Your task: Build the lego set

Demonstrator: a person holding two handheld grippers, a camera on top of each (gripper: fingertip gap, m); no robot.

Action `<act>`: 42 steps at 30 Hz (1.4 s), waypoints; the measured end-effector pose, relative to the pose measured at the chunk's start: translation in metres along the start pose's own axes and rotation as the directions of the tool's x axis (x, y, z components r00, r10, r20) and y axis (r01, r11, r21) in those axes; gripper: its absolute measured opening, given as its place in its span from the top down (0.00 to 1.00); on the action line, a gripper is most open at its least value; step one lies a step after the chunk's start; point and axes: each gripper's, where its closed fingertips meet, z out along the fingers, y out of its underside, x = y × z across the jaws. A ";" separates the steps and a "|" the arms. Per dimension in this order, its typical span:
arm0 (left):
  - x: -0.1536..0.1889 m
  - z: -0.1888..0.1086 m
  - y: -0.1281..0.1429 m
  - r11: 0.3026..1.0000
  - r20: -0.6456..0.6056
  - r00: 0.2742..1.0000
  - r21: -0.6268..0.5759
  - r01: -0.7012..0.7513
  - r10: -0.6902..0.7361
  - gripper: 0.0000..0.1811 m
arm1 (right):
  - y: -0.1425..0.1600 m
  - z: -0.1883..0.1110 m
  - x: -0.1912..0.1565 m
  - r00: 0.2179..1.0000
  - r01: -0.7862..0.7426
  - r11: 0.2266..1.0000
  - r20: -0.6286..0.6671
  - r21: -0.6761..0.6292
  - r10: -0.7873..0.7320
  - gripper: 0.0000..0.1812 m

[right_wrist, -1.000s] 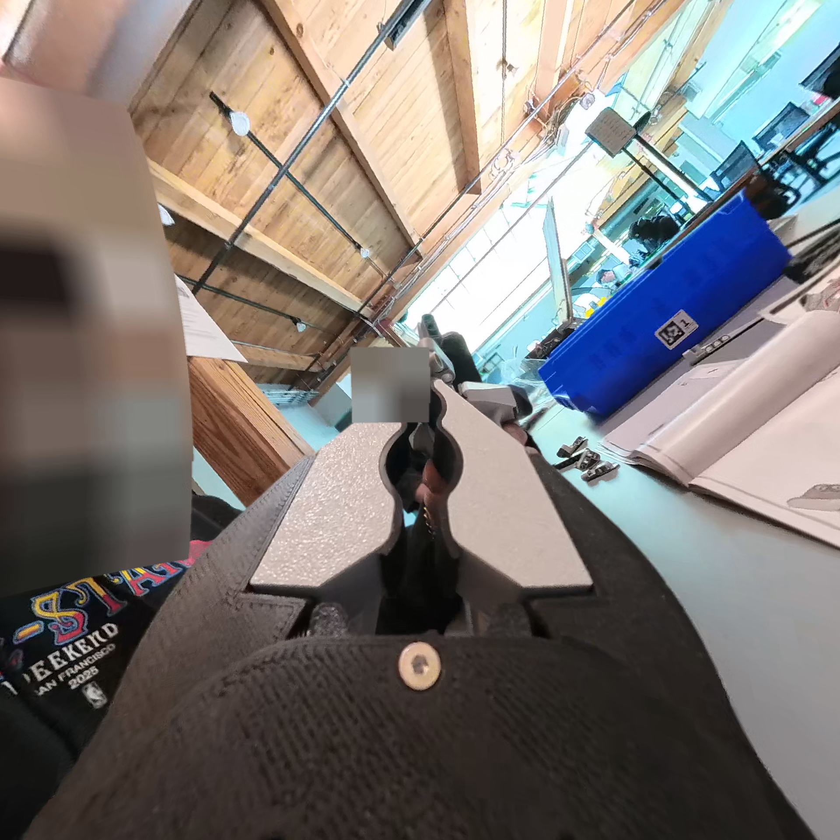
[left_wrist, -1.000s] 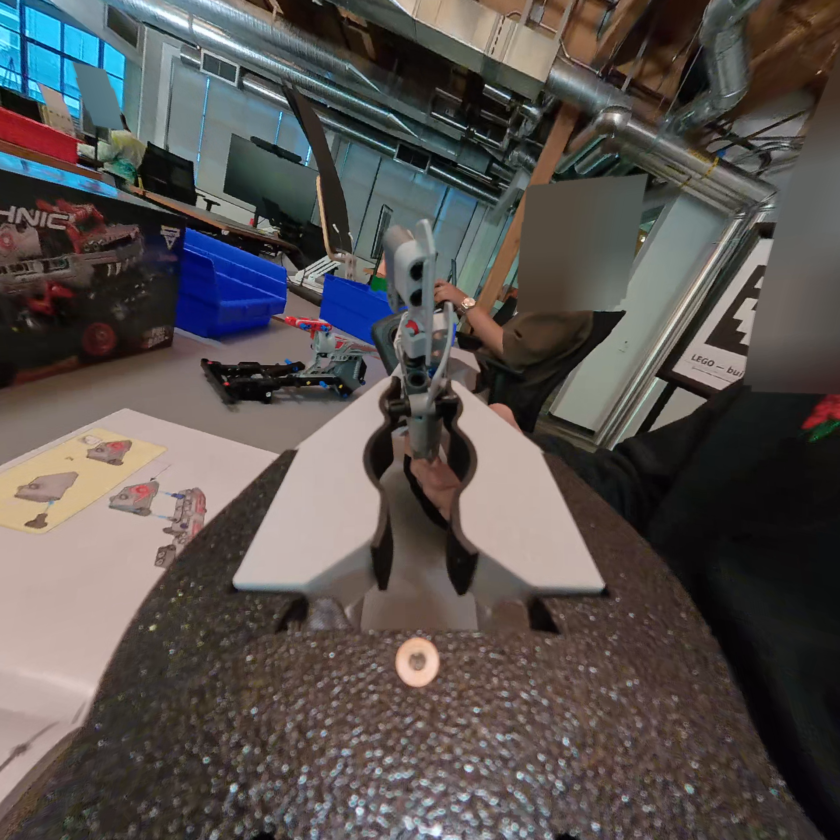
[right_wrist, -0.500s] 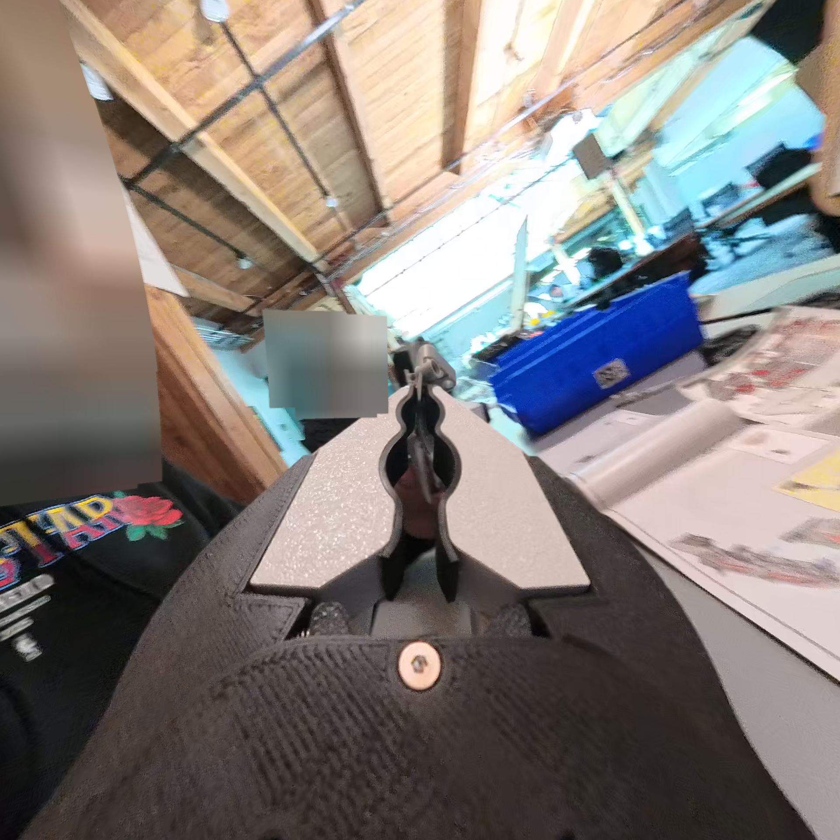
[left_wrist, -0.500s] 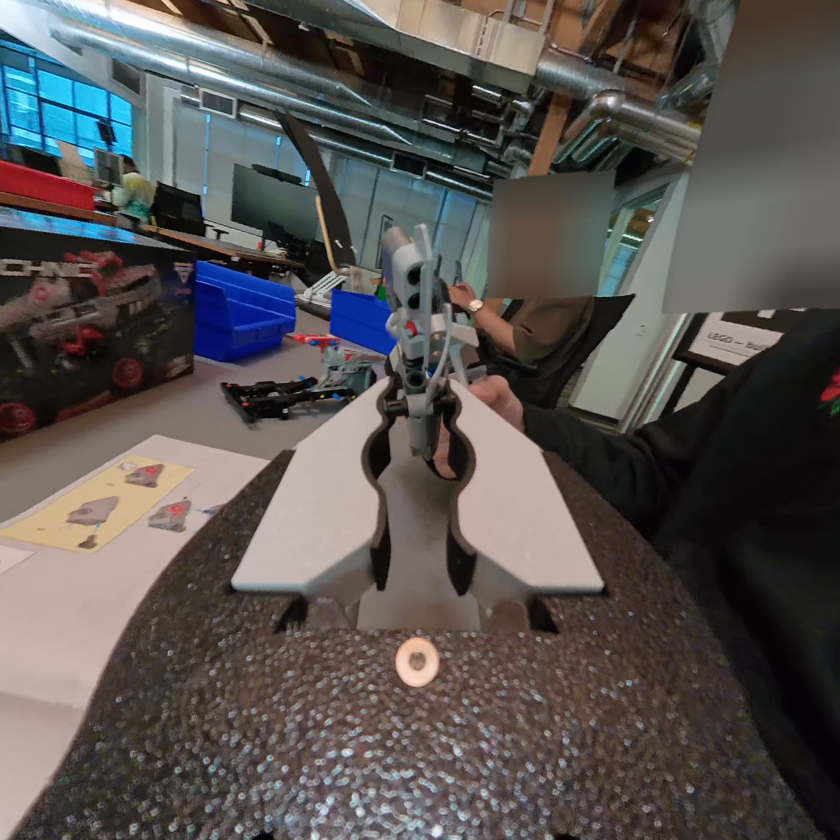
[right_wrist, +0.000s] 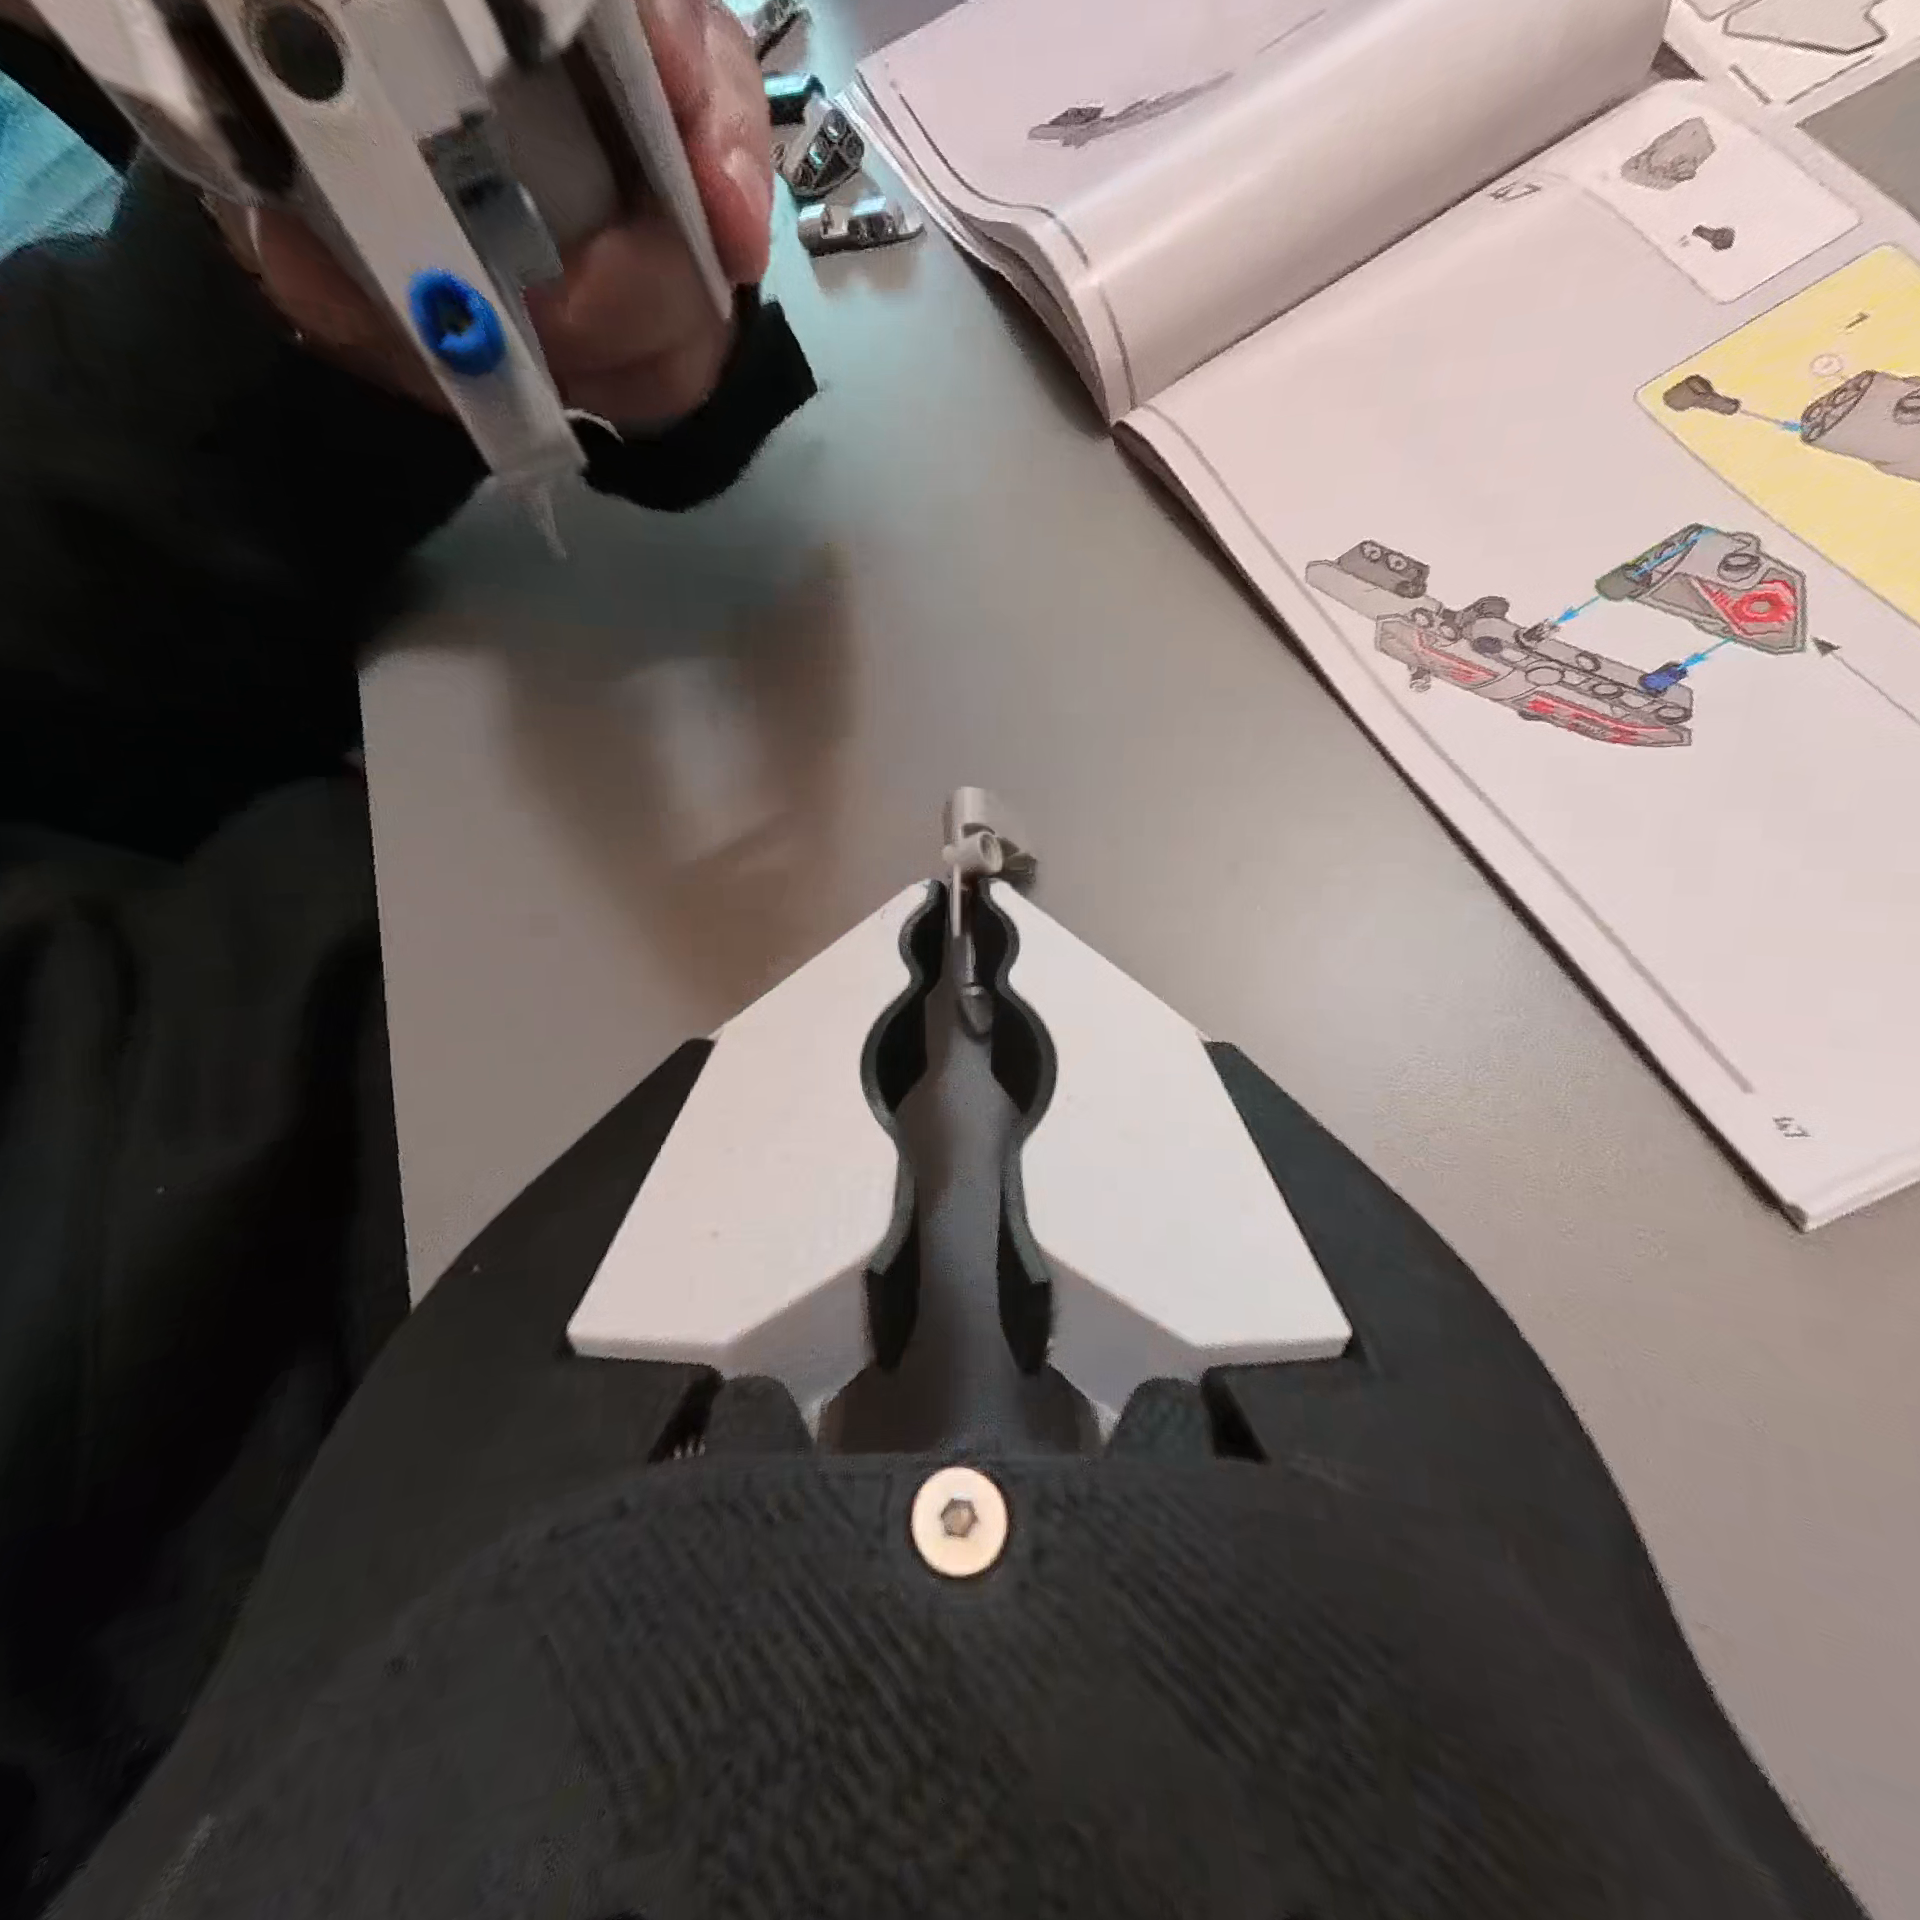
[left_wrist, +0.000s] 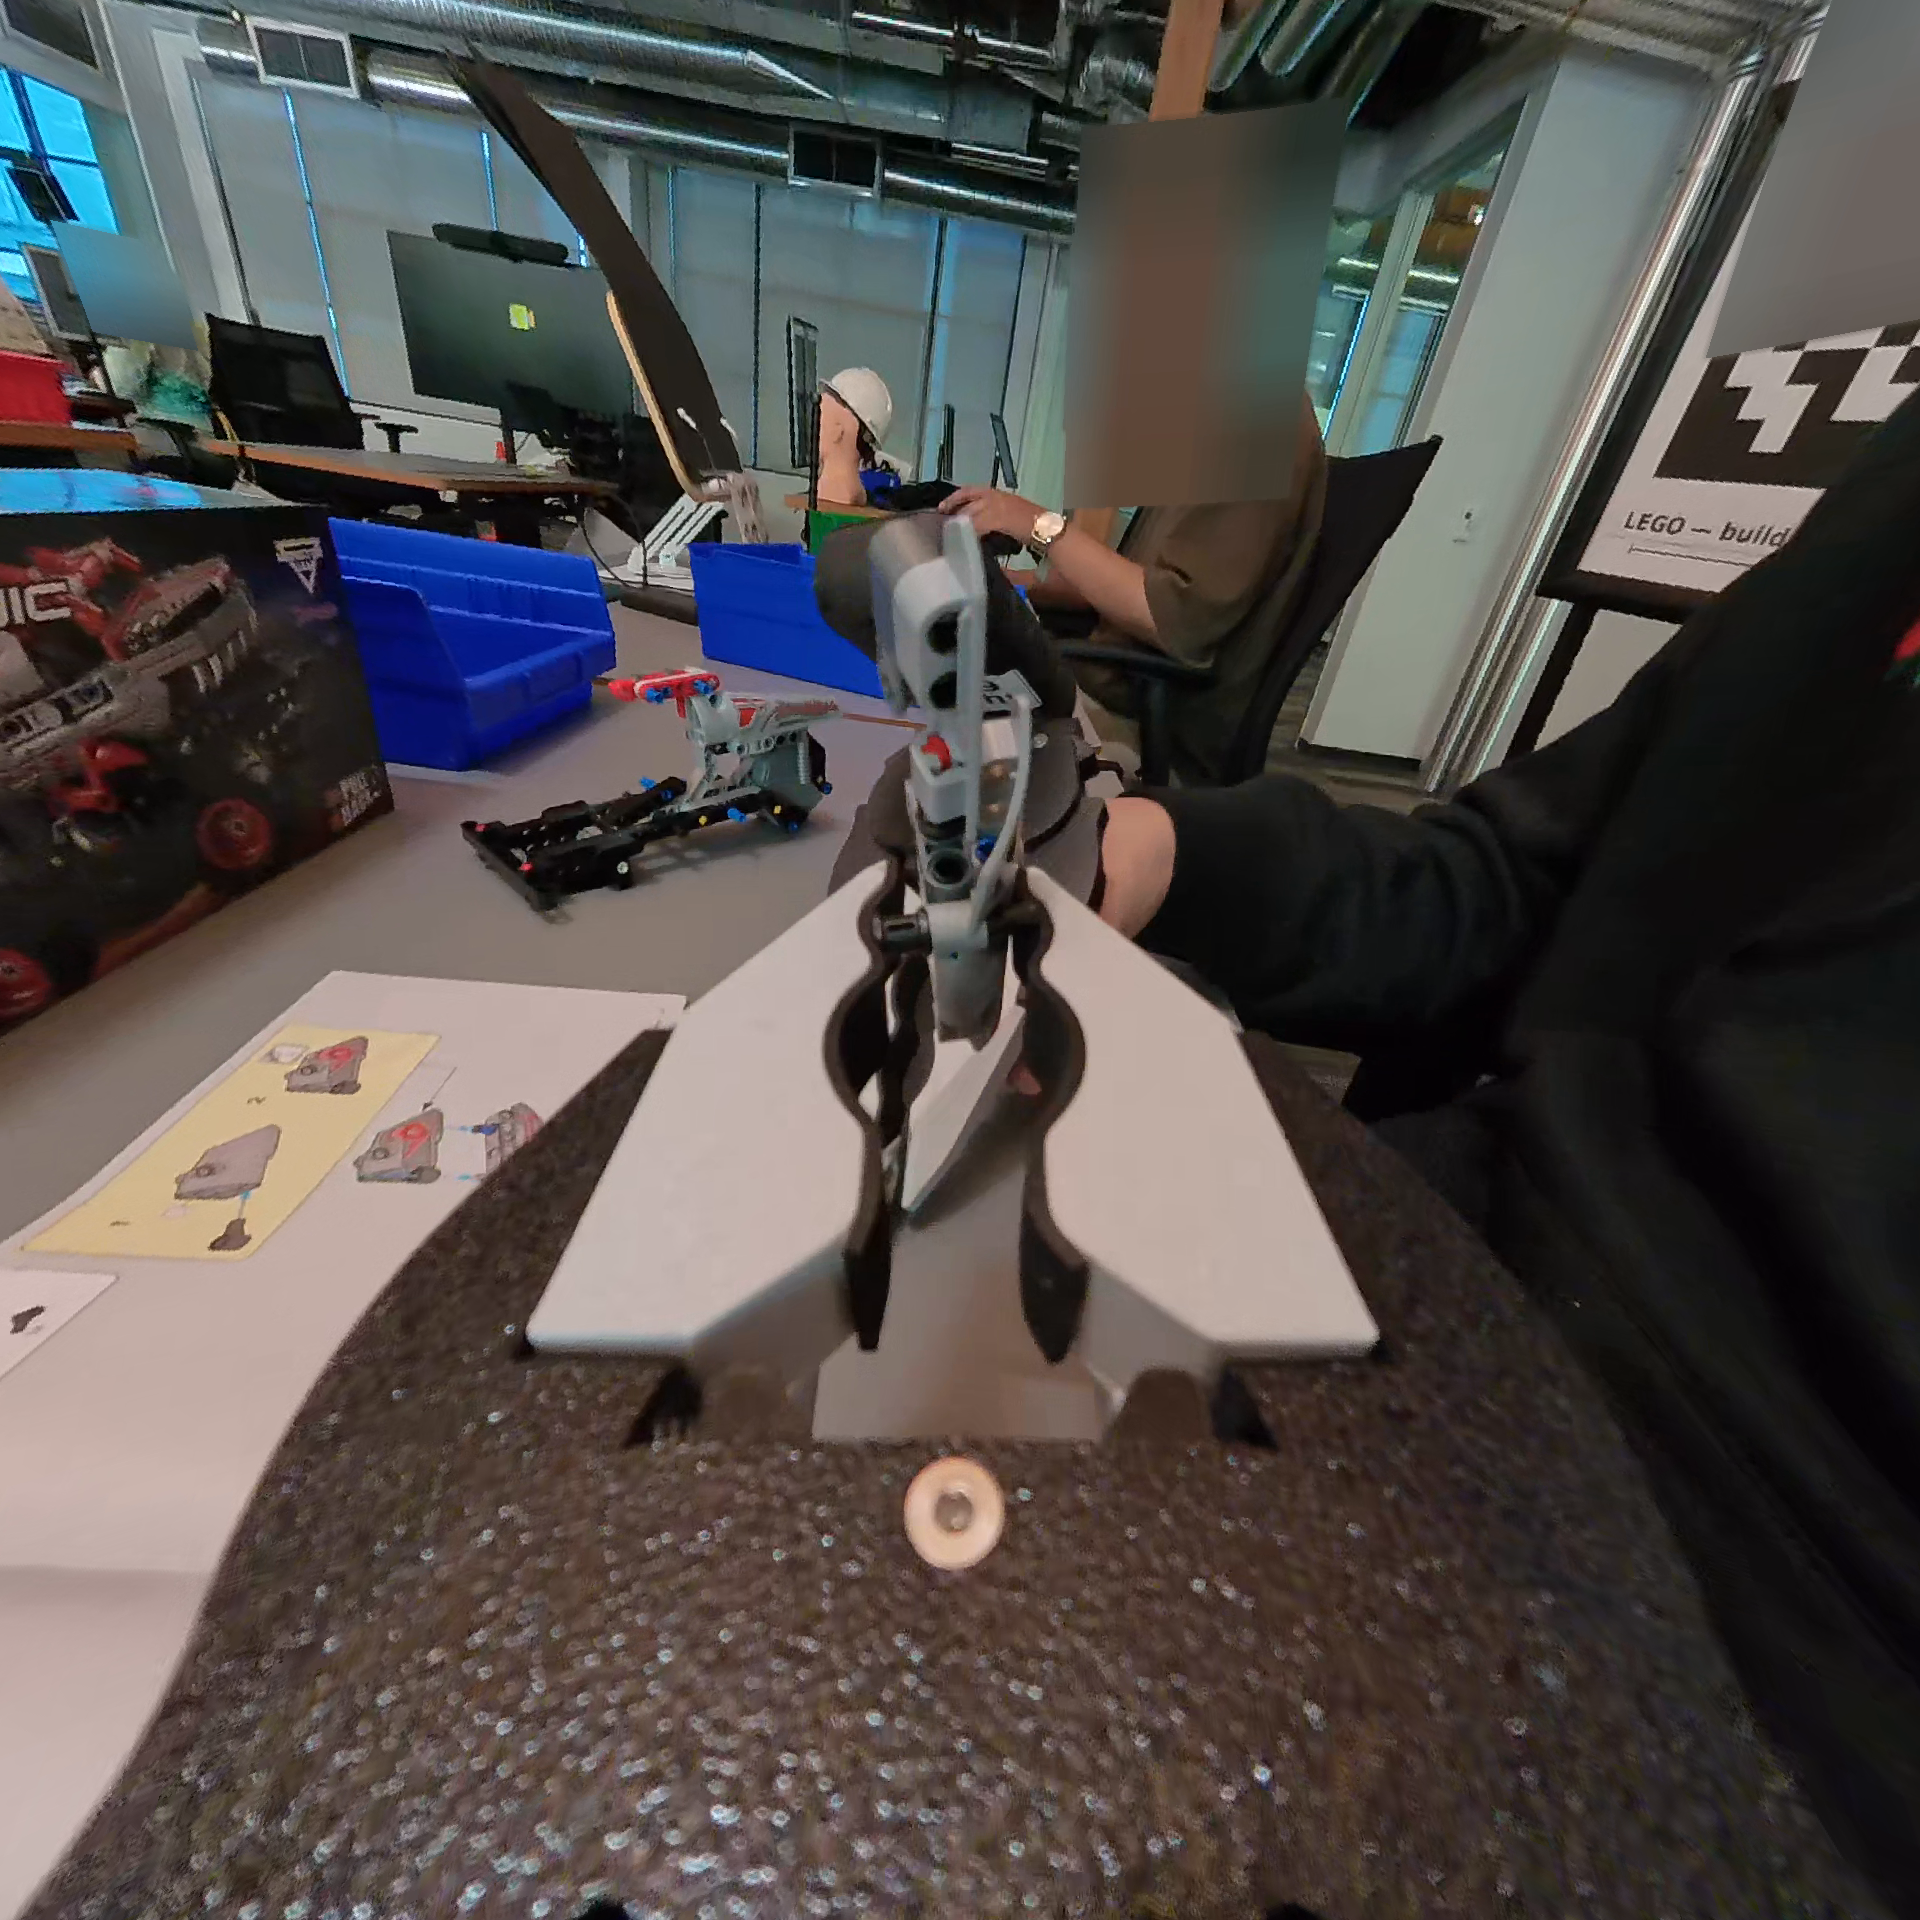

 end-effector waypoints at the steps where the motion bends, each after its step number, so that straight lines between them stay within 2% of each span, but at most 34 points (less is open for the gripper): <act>1: 0.001 0.001 0.000 1.000 -0.002 1.000 0.002 0.003 -0.003 0.91 | 0.000 0.000 0.001 1.000 0.002 1.000 -0.012 0.002 -0.002 0.97; 5: 0.002 0.005 0.000 1.000 0.005 1.000 0.019 -0.001 0.000 0.90 | 0.000 -0.002 -0.005 0.999 0.025 1.000 0.021 0.006 -0.025 0.89; 7: 0.005 0.009 0.001 1.000 0.004 1.000 0.020 -0.019 0.019 0.91 | -0.001 -0.003 -0.010 0.998 0.049 0.999 0.033 0.016 -0.049 0.75; 10: 0.011 0.016 0.000 0.999 -0.020 0.999 0.036 -0.028 0.029 0.91 | -0.002 -0.013 -0.020 0.994 0.081 0.996 0.071 0.045 -0.084 0.76; 13: 0.018 0.022 -0.006 0.997 -0.041 0.998 0.063 -0.046 0.049 0.90 | -0.015 -0.035 -0.015 0.992 0.125 0.984 -0.001 0.127 -0.126 0.74; 15: 0.017 0.028 -0.009 0.997 -0.041 0.998 0.066 -0.048 0.050 0.90 | -0.025 -0.048 -0.005 0.987 0.152 0.971 -0.089 0.186 -0.137 0.69; 16: 0.017 0.032 -0.010 0.997 -0.048 0.998 0.065 -0.046 0.050 0.90 | -0.033 -0.054 -0.004 0.981 0.176 0.957 -0.118 0.230 -0.152 0.69; 19: 0.017 0.044 -0.017 0.995 -0.063 0.998 0.101 -0.015 0.021 0.91 | -0.056 -0.065 -0.030 0.962 0.271 0.874 -0.078 0.403 -0.262 0.78; 23: 0.015 0.051 -0.024 0.989 -0.055 0.998 0.148 0.005 0.004 0.90 | -0.076 -0.085 -0.052 0.937 0.327 0.752 -0.095 0.573 -0.335 0.83; 25: 0.019 0.053 -0.024 0.988 -0.072 0.997 0.156 -0.013 0.025 0.90 | -0.078 -0.090 -0.053 0.945 0.296 0.745 -0.070 0.598 -0.319 0.87; 27: 0.021 0.055 -0.021 0.990 -0.083 0.996 0.142 -0.023 0.035 0.90 | -0.076 -0.092 -0.051 0.957 0.240 0.756 -0.020 0.609 -0.288 0.95; 29: 0.018 0.057 -0.013 0.996 -0.063 0.997 0.083 -0.030 0.036 0.89 | -0.071 -0.090 -0.049 0.962 0.207 0.769 0.015 0.605 -0.271 0.95; 31: 0.012 0.053 0.001 0.998 -0.018 0.998 -0.025 -0.064 0.063 0.84 | -0.063 -0.087 -0.042 0.962 0.241 0.797 -0.030 0.554 -0.271 0.95; 35: -0.011 0.031 0.022 0.941 0.117 0.972 -0.297 -0.161 0.203 0.72 | -0.037 -0.079 -0.021 0.940 0.340 0.871 -0.134 0.356 -0.312 0.95; 39: -0.017 0.039 0.038 0.823 0.080 0.934 -0.502 -0.264 0.348 0.73 | -0.013 -0.072 0.001 0.877 0.450 0.880 -0.263 0.154 -0.402 0.95; 42: -0.031 0.049 0.060 0.735 0.030 0.918 -0.610 -0.296 0.395 0.83 | -0.001 -0.064 0.014 0.869 0.429 0.900 -0.307 0.079 -0.387 0.95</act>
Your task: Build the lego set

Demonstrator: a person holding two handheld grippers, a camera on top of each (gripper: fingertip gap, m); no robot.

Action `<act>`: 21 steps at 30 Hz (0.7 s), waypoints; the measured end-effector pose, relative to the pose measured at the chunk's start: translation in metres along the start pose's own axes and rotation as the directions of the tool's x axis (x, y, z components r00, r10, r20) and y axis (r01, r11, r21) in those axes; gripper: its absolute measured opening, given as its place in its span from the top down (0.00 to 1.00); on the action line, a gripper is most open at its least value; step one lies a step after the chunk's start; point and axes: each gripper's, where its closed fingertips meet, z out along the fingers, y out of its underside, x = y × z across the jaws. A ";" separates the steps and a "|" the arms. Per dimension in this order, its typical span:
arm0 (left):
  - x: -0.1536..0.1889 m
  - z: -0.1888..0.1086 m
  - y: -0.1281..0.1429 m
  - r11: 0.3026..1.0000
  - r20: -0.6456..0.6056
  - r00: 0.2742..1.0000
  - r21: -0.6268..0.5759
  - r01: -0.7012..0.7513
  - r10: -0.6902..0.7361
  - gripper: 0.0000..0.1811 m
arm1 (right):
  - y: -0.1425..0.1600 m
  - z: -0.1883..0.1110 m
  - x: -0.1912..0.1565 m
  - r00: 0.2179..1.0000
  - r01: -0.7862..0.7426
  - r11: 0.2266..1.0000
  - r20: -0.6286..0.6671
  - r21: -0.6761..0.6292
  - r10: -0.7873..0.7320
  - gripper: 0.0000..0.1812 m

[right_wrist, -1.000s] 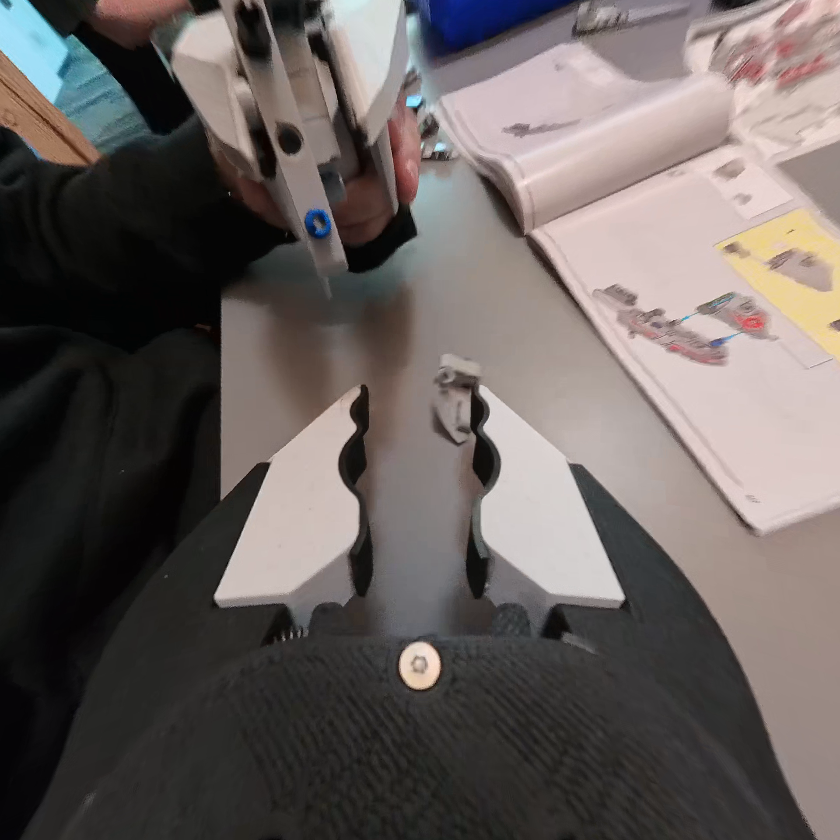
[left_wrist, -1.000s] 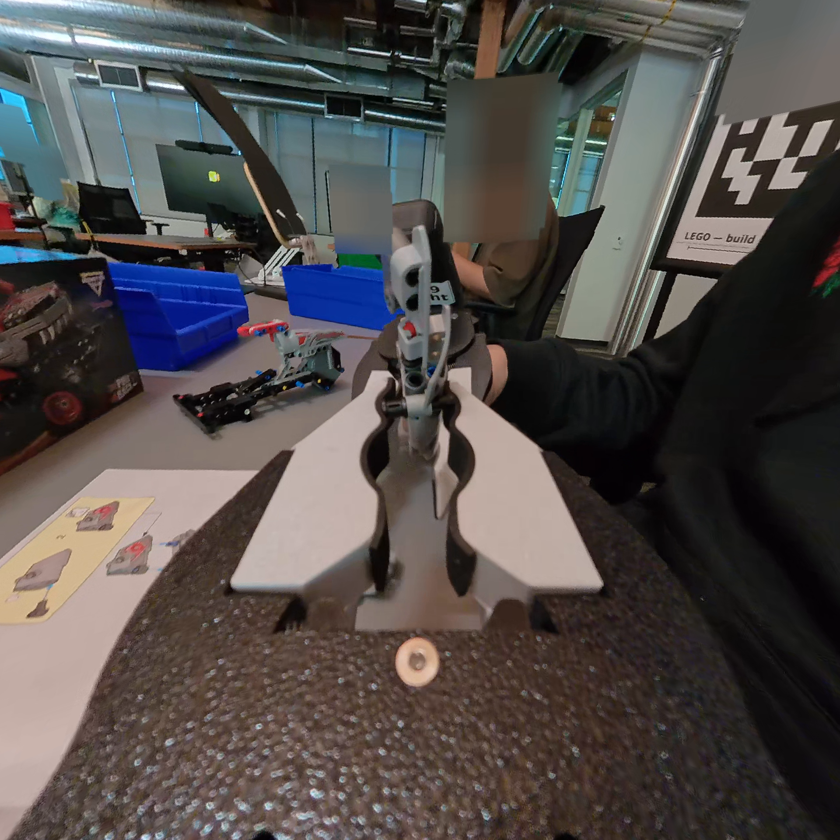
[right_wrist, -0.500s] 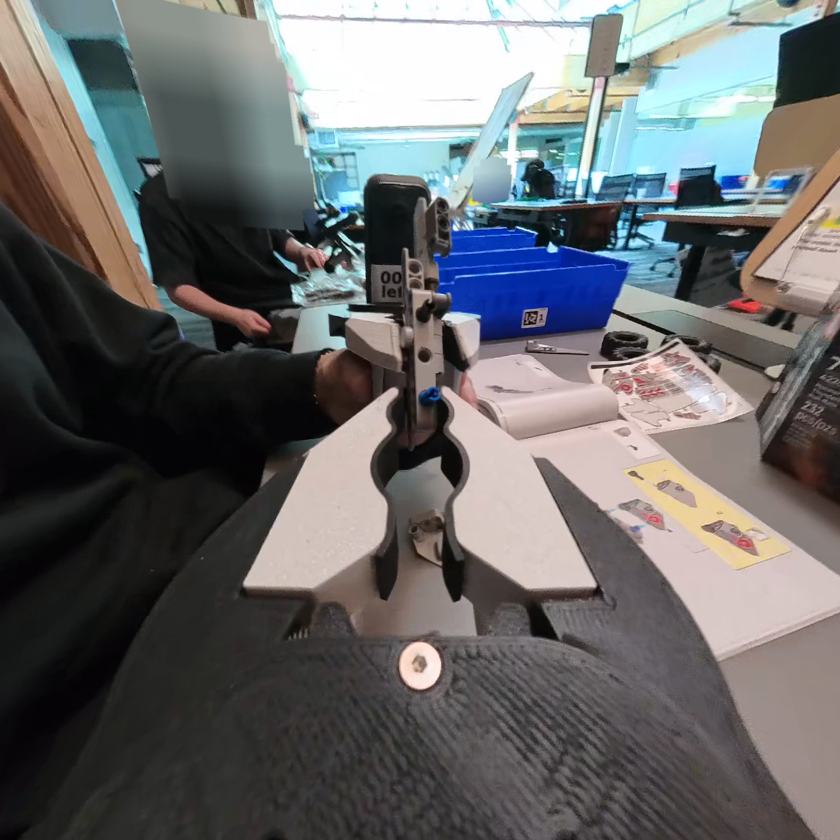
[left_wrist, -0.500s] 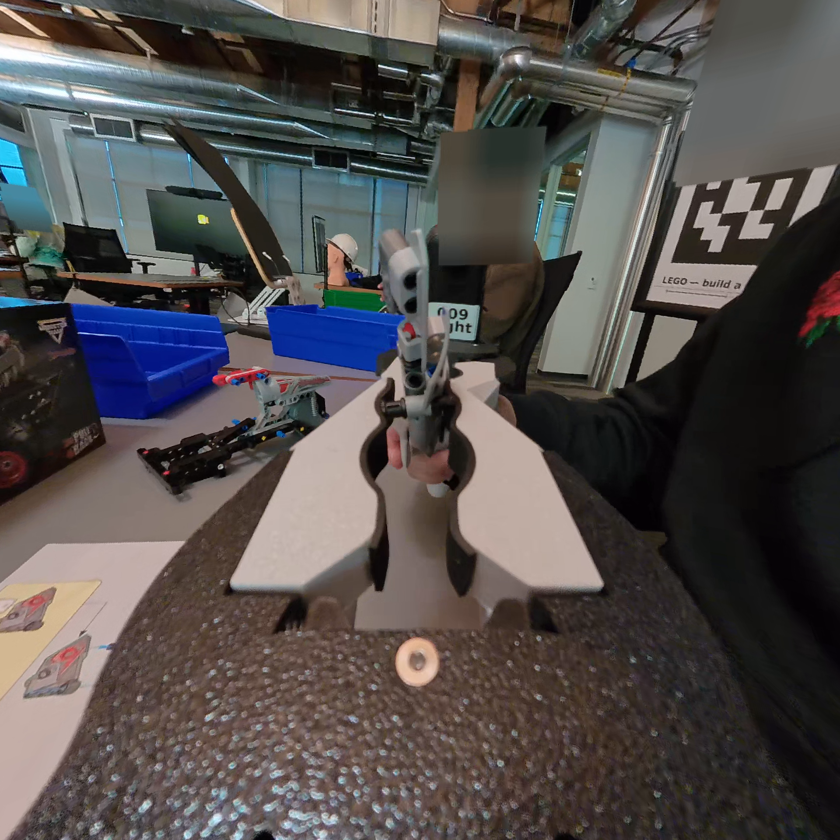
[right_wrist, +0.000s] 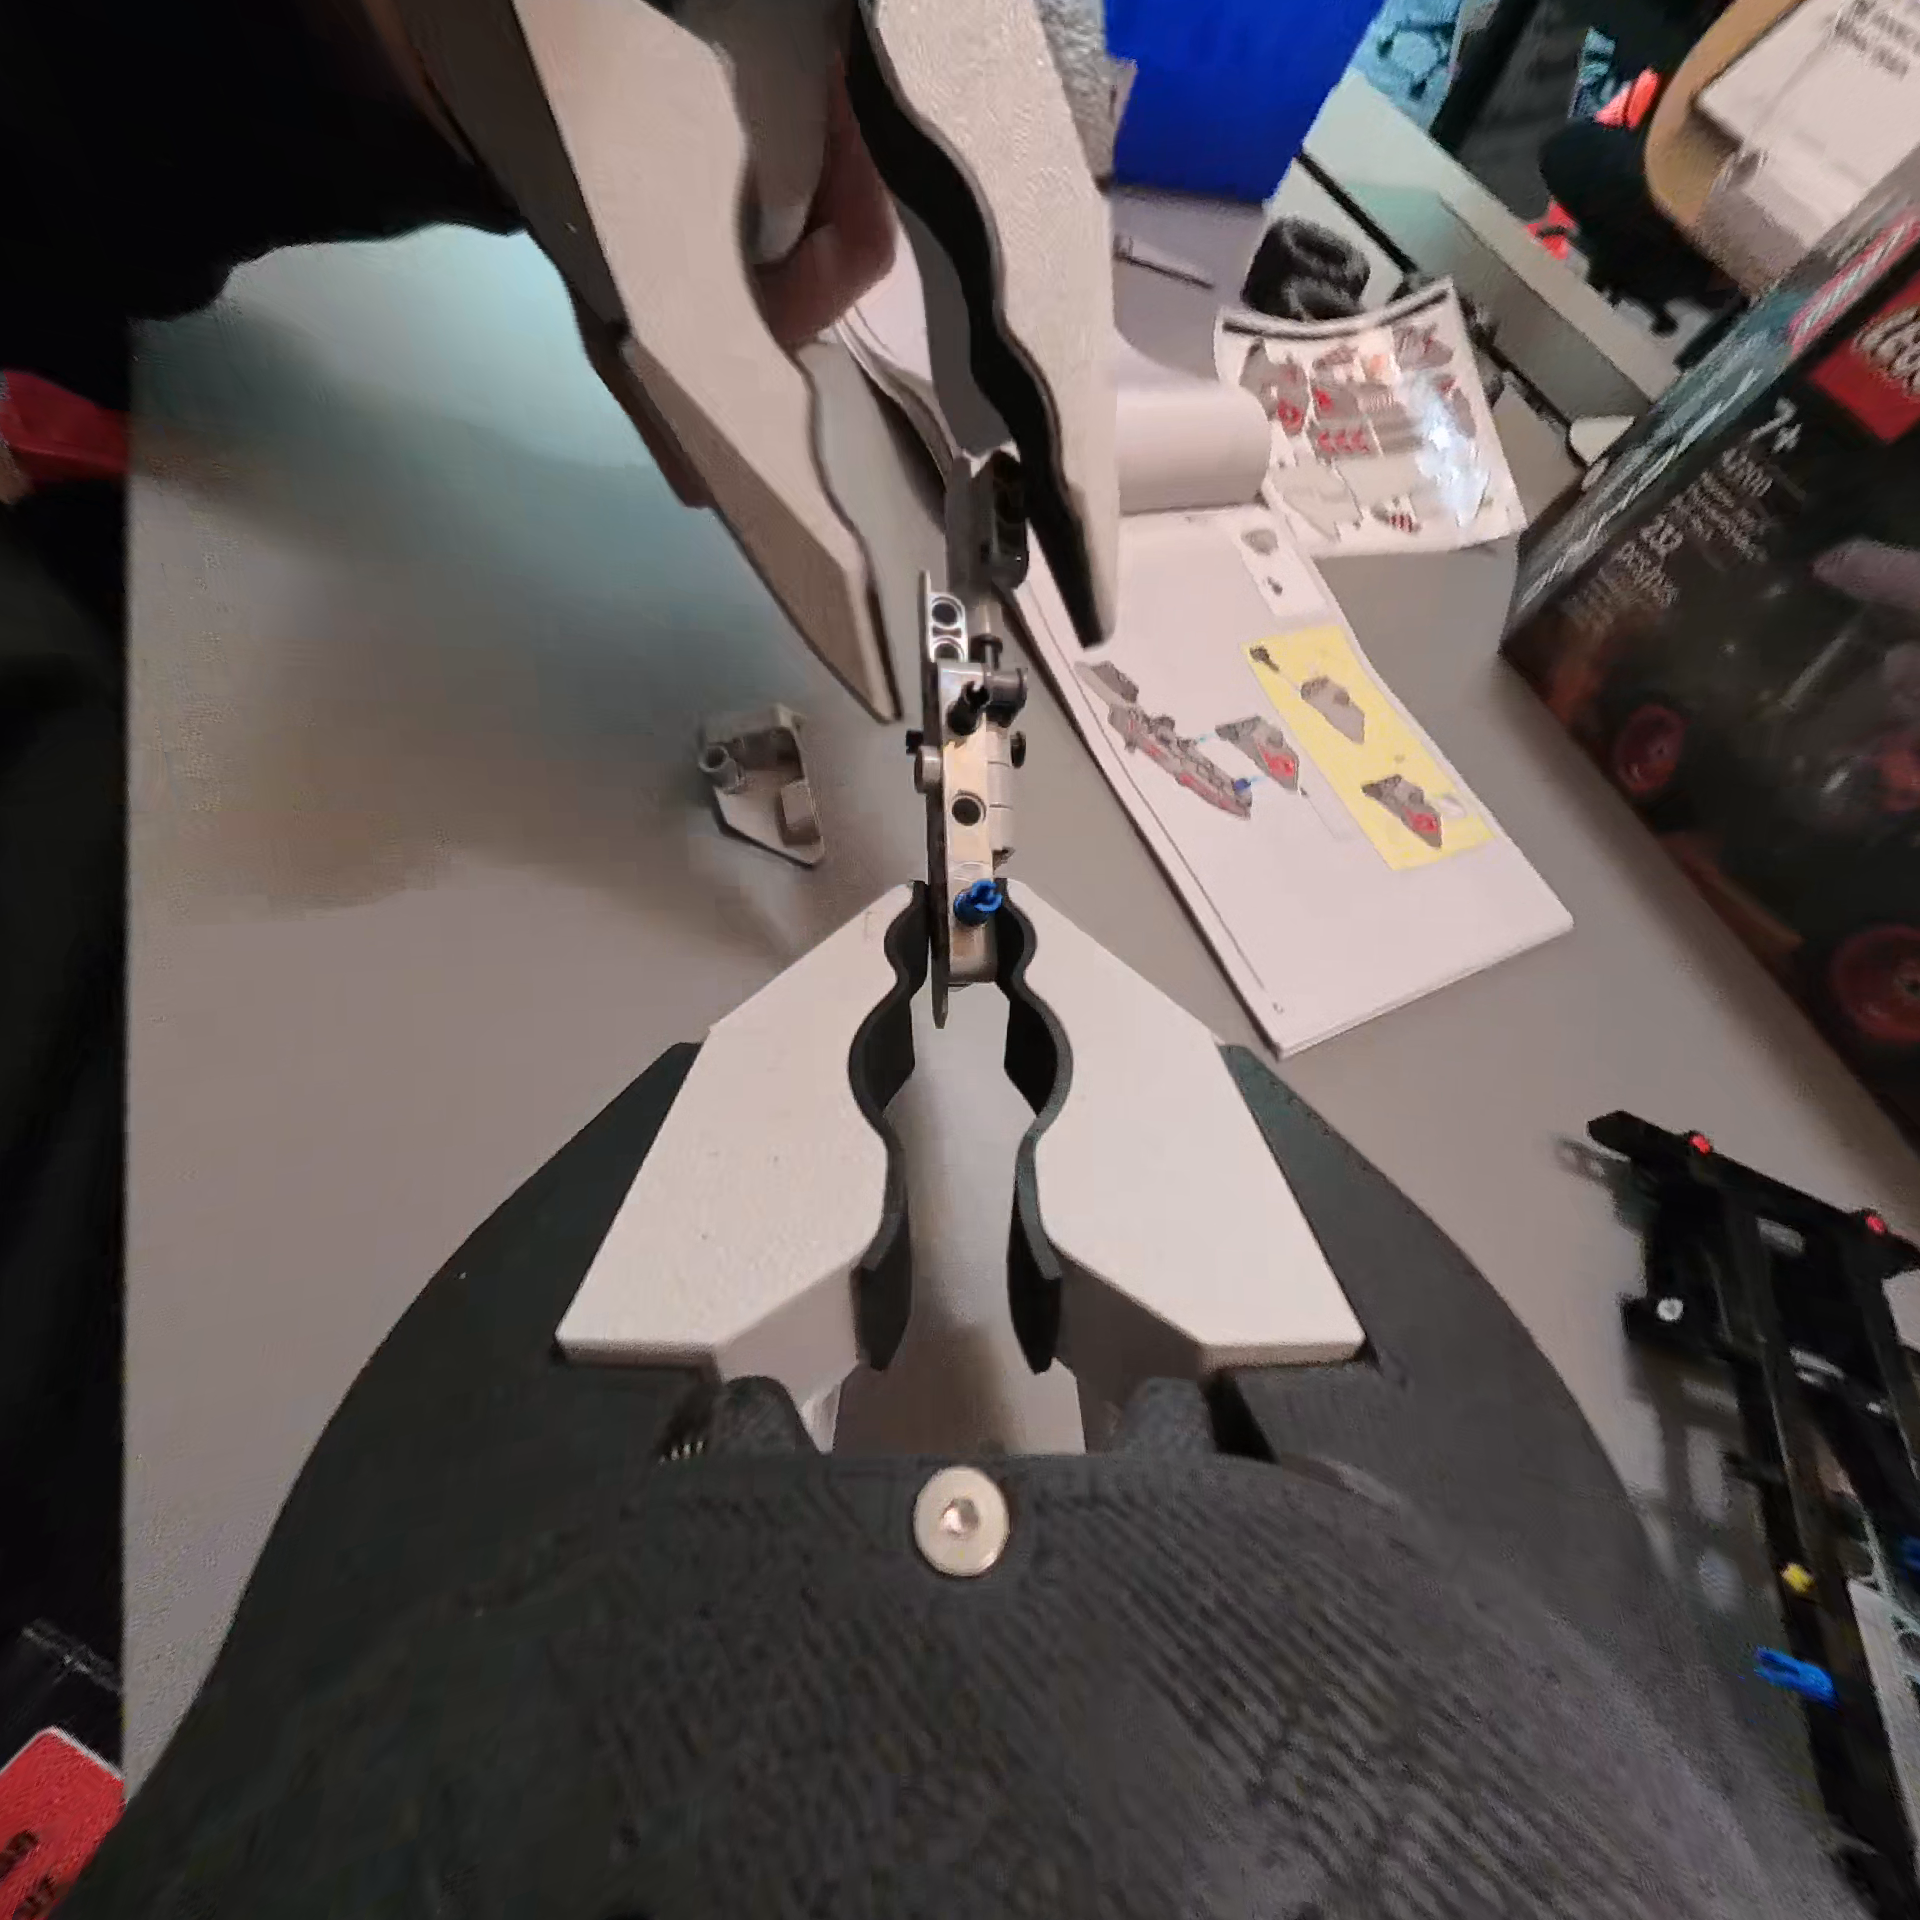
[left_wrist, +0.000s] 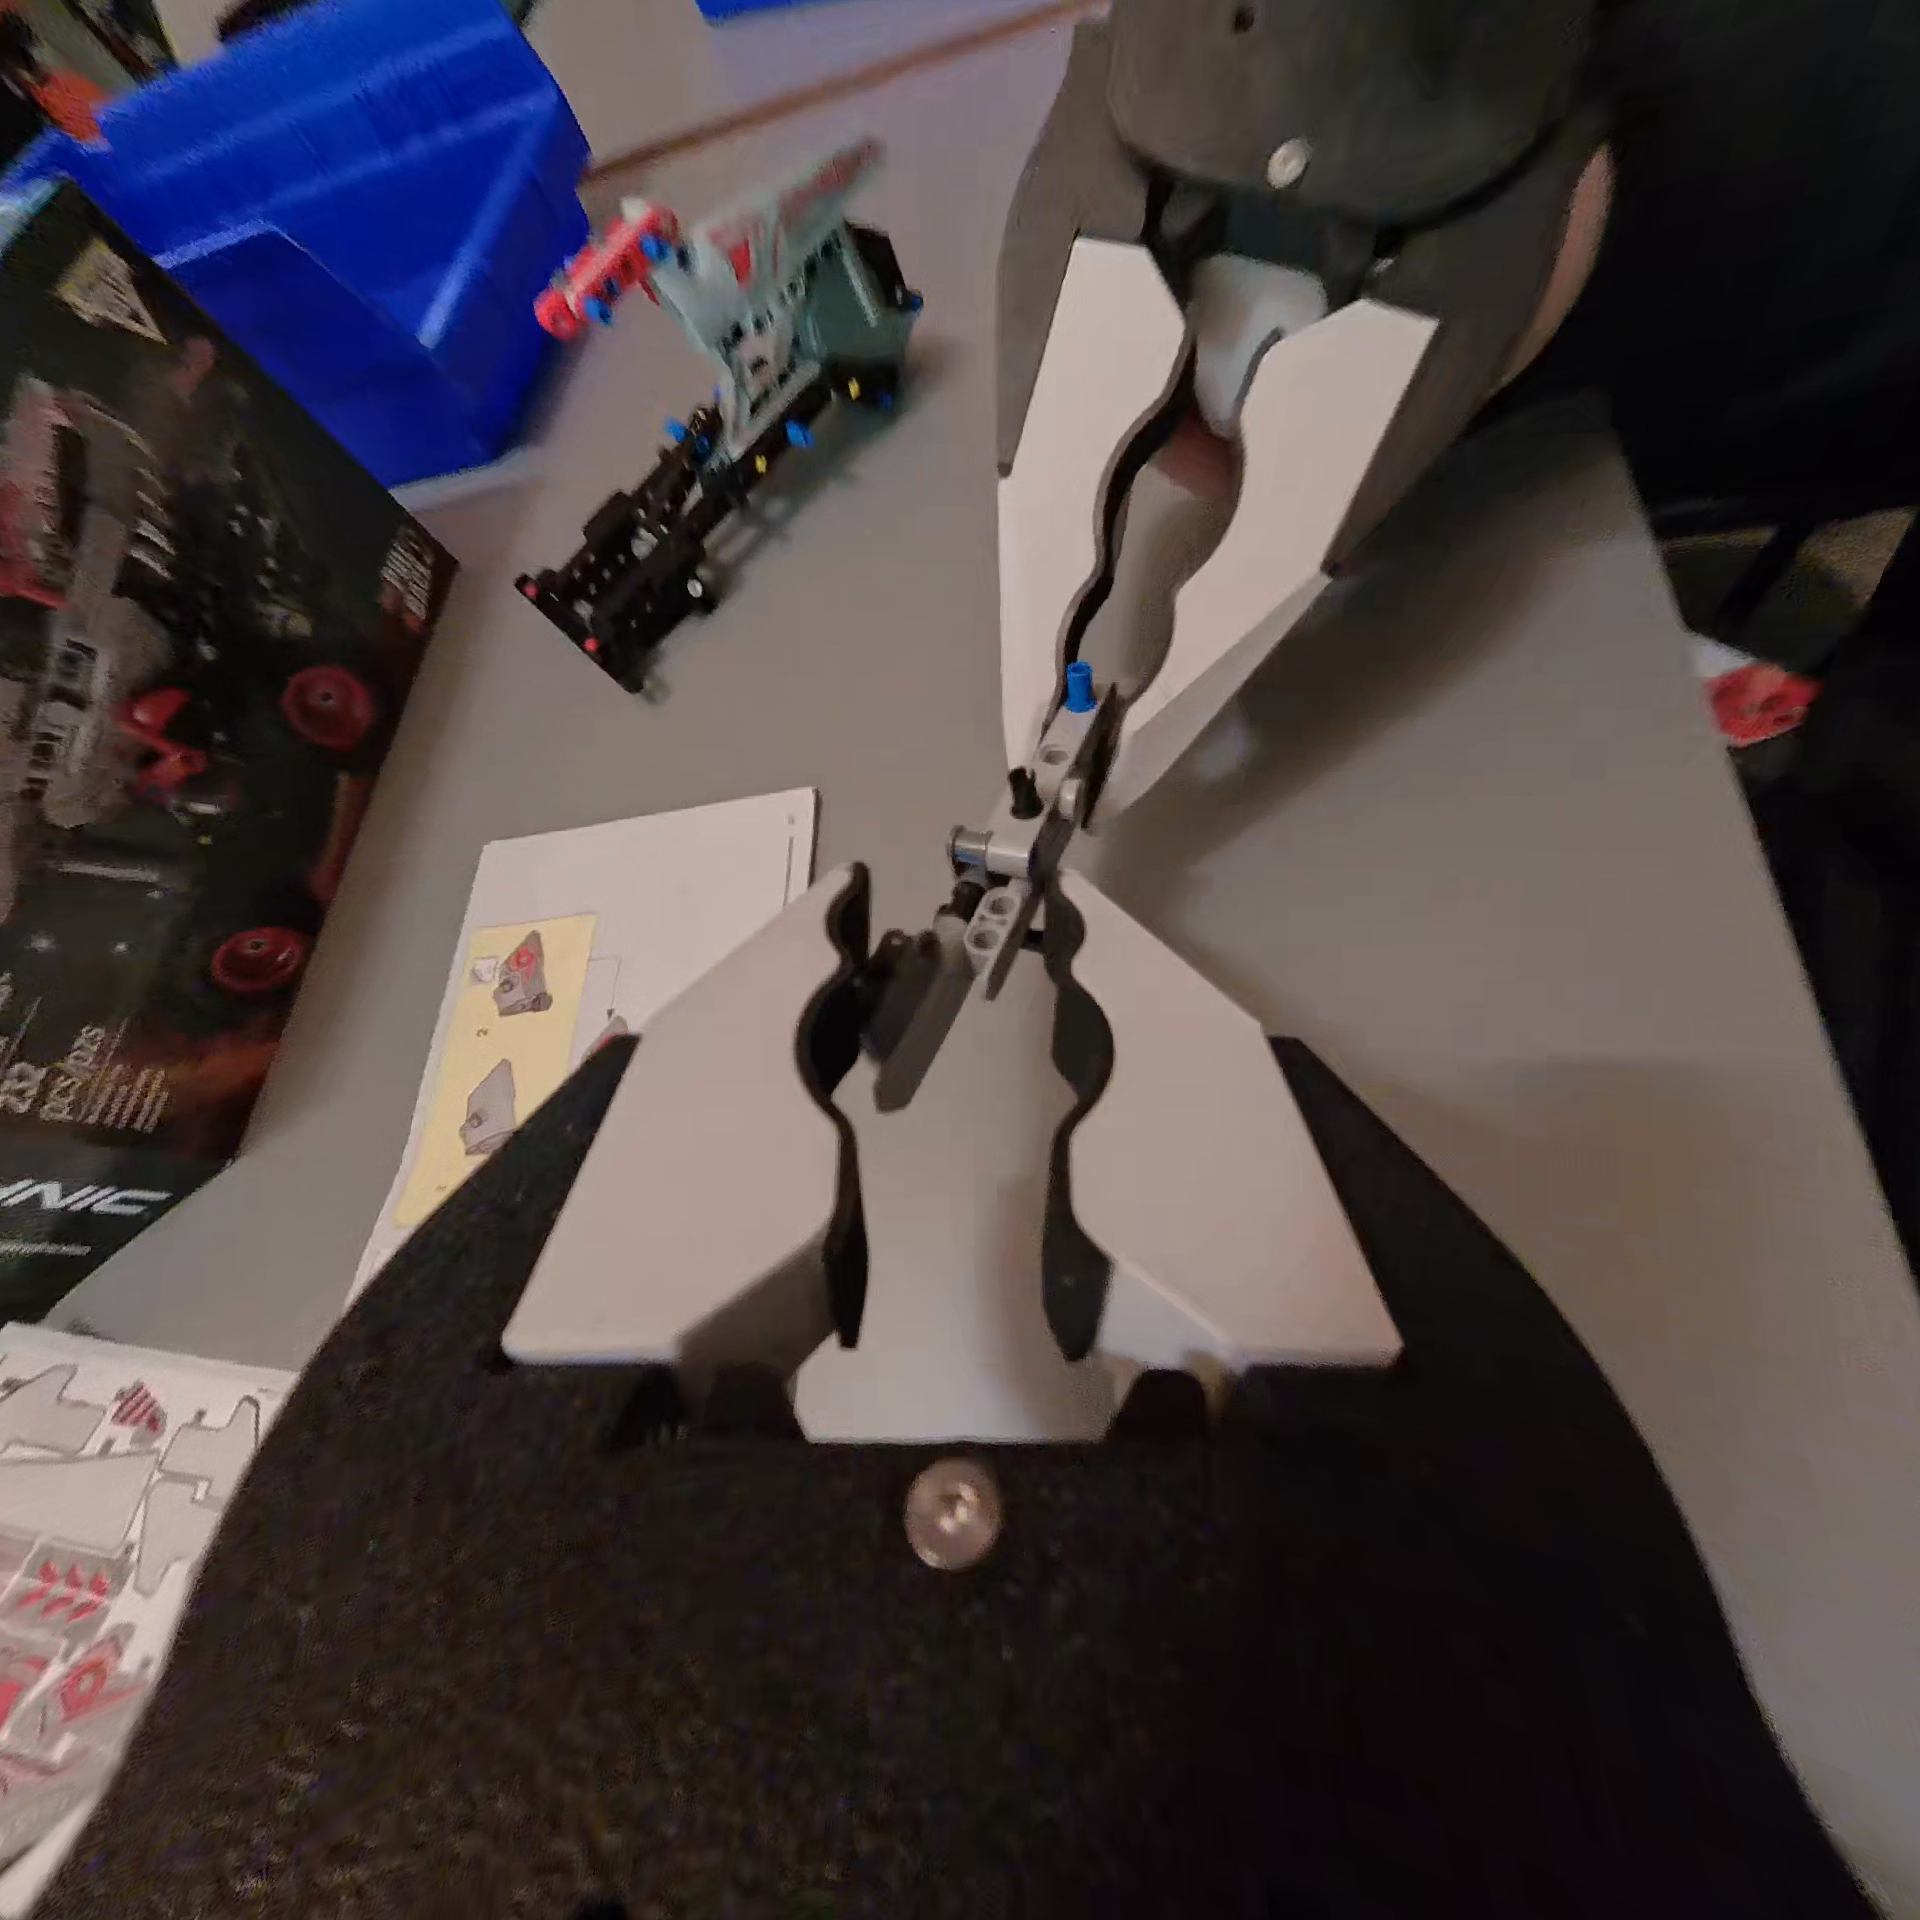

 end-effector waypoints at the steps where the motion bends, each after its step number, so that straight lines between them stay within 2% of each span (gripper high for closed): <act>1: 0.001 0.006 0.005 1.000 -0.032 0.999 -0.023 -0.013 0.012 0.85 | 0.004 0.003 0.000 1.000 -0.011 1.000 -0.006 -0.016 0.011 0.95; 3: 0.004 0.015 0.019 0.998 -0.099 0.995 -0.070 -0.006 -0.001 0.93 | 0.015 0.007 -0.001 1.000 -0.016 0.998 -0.004 -0.059 0.015 0.95; 7: 0.007 0.021 0.028 0.998 -0.168 0.984 -0.041 0.053 -0.060 0.93 | 0.019 0.009 -0.002 0.997 -0.060 0.996 0.040 -0.068 0.063 0.96; 9: 0.007 0.021 0.034 0.993 -0.200 0.974 -0.067 0.097 -0.109 0.93 | 0.022 0.013 -0.005 0.992 -0.085 0.992 0.086 -0.098 0.093 0.96; 11: 0.006 0.022 0.038 0.993 -0.205 0.973 -0.084 0.086 -0.102 0.93 | 0.030 0.019 -0.005 0.988 -0.088 0.984 0.112 -0.153 0.106 0.95; 15: 0.003 0.019 0.041 0.990 -0.210 0.969 -0.085 0.111 -0.127 0.93 | 0.028 0.023 -0.001 0.982 -0.114 0.981 0.133 -0.156 0.136 0.97; 17: -0.005 0.009 0.040 0.989 -0.151 0.979 -0.081 0.123 -0.134 0.88 | 0.028 0.023 -0.001 0.979 -0.126 0.979 0.140 -0.158 0.149 0.97; 19: 0.000 -0.012 0.025 0.997 -0.147 0.986 -0.013 0.076 -0.077 0.86 | 0.028 0.024 -0.001 0.981 -0.118 0.980 0.134 -0.158 0.139 0.97; 21: 0.018 -0.031 0.012 0.997 -0.149 0.986 0.039 -0.071 0.076 0.86 | 0.028 0.024 -0.001 0.980 -0.121 0.980 0.136 -0.158 0.143 0.97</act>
